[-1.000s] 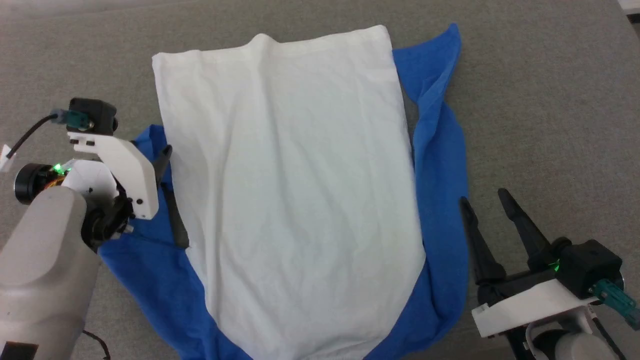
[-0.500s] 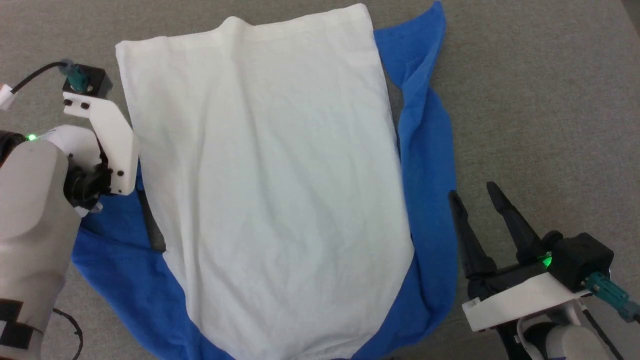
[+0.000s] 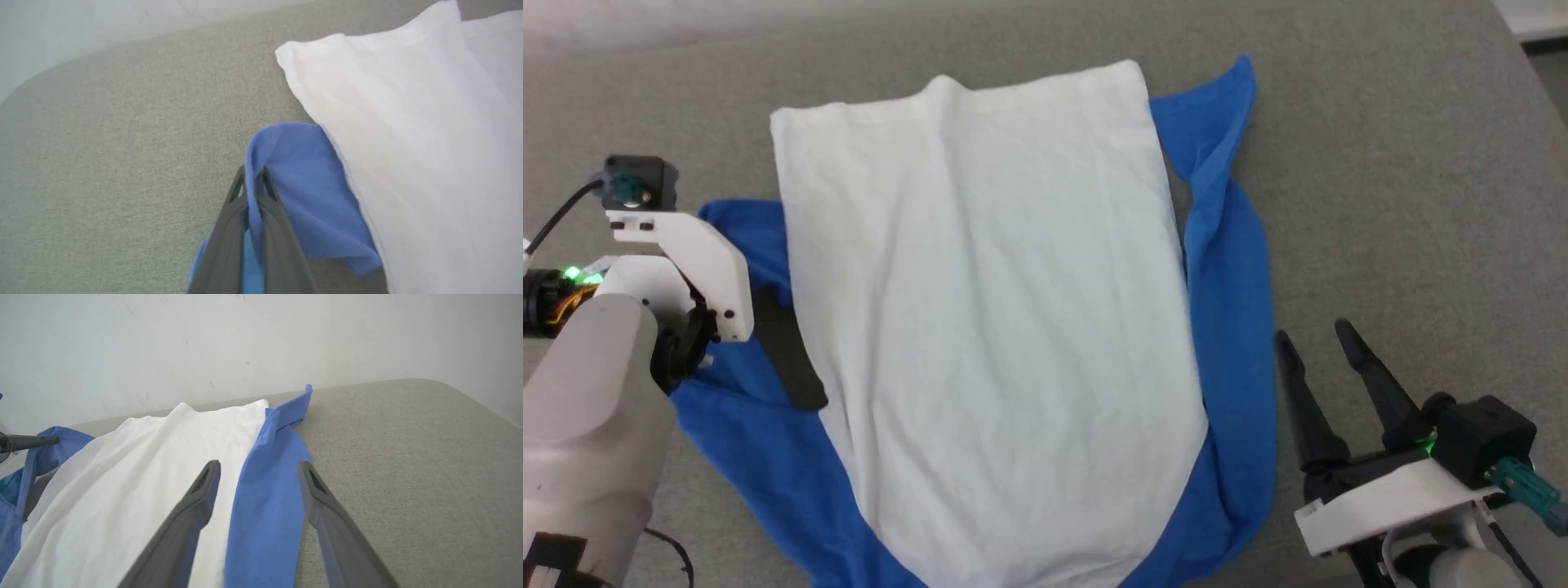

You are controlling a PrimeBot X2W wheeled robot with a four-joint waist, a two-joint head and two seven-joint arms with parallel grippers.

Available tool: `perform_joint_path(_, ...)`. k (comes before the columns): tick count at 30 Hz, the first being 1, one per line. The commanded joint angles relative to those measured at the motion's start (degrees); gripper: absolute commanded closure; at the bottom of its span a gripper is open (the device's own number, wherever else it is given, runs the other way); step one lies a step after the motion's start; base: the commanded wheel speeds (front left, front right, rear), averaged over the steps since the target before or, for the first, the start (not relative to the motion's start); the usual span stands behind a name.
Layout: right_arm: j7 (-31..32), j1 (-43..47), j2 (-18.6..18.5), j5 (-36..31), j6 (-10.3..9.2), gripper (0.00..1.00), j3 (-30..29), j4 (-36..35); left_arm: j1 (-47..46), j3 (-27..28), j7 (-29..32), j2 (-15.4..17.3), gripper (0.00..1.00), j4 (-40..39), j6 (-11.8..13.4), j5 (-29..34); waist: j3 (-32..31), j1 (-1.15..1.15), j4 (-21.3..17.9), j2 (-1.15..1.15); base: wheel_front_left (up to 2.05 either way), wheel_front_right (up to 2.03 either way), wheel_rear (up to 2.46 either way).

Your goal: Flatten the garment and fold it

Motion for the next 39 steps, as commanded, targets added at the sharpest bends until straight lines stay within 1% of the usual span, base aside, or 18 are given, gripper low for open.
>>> perform_joint_path(1,0.2,1.0,0.1,-0.1,-0.10,0.00,-0.4,0.0,0.8,0.5,-2.4,-0.1,1.00,-1.3,0.7,0.2,-4.4,-0.01,2.5,0.00,0.00,0.00,0.00)
perform_joint_path(4,0.6,2.6,0.1,0.1,-0.10,0.00,-1.5,-0.3,2.7,0.8,-6.7,-0.6,1.00,-5.3,2.0,0.7,-7.4,-0.01,3.5,0.00,0.00,0.00,0.00)
perform_joint_path(6,1.0,3.8,0.1,0.1,-0.10,0.00,-2.2,-0.6,4.5,0.4,-8.5,-1.1,1.00,-9.1,2.7,1.1,-9.1,-0.01,3.9,0.00,0.00,0.00,0.00)
perform_joint_path(8,1.4,4.8,0.1,0.2,-0.10,0.00,-2.9,-1.1,6.7,-0.4,-9.5,-1.3,1.00,-13.5,3.4,1.7,-10.5,-0.01,4.1,0.00,0.00,0.00,0.00)
perform_joint_path(11,2.1,6.1,0.1,0.1,-0.10,0.00,-4.0,-1.9,10.7,-2.0,-9.6,-2.5,1.00,-20.4,3.9,1.7,-11.9,-0.01,4.1,0.00,0.00,0.00,0.00)
perform_joint_path(15,2.9,7.3,0.1,0.1,-0.10,0.00,-5.7,-3.3,16.2,-5.8,-8.6,-5.4,1.00,-28.5,4.1,1.6,-12.1,-0.01,3.5,0.00,0.00,0.00,0.00)
perform_joint_path(18,3.4,7.3,0.1,0.1,-0.10,0.00,-6.9,-4.3,18.8,-9.5,-8.4,-8.3,1.00,-31.6,3.3,1.8,-11.2,-0.01,2.6,0.00,0.00,0.00,0.00)
perform_joint_path(19,3.5,7.2,0.1,0.1,-0.10,0.00,-7.2,-4.5,19.6,-10.7,-8.7,-9.8,1.00,-32.1,3.0,1.6,-10.8,-0.01,2.2,0.00,0.00,0.00,0.00)
perform_joint_path(20,3.5,7.2,0.1,0.1,-0.10,0.00,-7.2,-4.5,19.6,-10.7,-8.7,-9.8,1.00,-32.1,3.0,1.6,-10.8,-0.01,2.2,0.00,0.00,0.00,0.00)
perform_joint_path(24,3.7,6.1,0.1,0.1,-0.10,0.00,-8.0,-5.1,21.3,-16.2,-9.9,-15.5,1.00,-30.1,1.5,1.9,-8.6,-0.01,0.6,0.00,0.00,0.00,0.00)
perform_joint_path(28,3.6,5.0,0.1,0.3,-0.10,0.00,-7.6,-4.7,23.0,-20.6,-11.5,-20.1,1.00,-23.7,-0.7,1.7,-6.6,-0.01,-1.4,0.00,0.00,0.00,0.00)
perform_joint_path(31,3.5,4.6,0.1,0.5,-0.10,0.00,-7.5,-4.1,23.9,-23.5,-12.8,-21.9,1.00,-17.9,-2.5,2.1,-5.9,-0.01,-2.1,0.00,0.00,0.00,0.00)
perform_joint_path(34,3.4,4.2,0.1,0.6,-0.10,0.00,-7.4,-3.6,24.0,-24.2,-15.1,-22.9,1.00,-12.8,-3.1,2.1,-5.5,-0.01,-2.4,0.00,0.00,0.00,0.00)
perform_joint_path(35,3.3,4.2,0.1,0.6,-0.10,0.00,-7.4,-3.5,23.7,-24.0,-16.3,-23.1,0.46,-11.7,-3.0,2.1,-5.5,-0.01,-2.4,0.00,0.00,0.00,0.00)
perform_joint_path(36,3.2,4.2,0.1,0.6,-0.10,0.00,-7.5,-3.4,23.4,-24.0,-17.5,-23.3,0.00,-10.9,-3.1,2.2,-5.6,-0.01,-2.2,0.00,0.00,0.00,0.00)
perform_joint_path(39,3.2,4.3,0.1,0.2,-0.10,0.00,-7.7,-3.1,22.6,-24.1,-22.0,-23.8,0.00,-10.3,-3.9,2.6,-6.4,-0.01,-1.3,0.00,0.00,0.00,0.00)
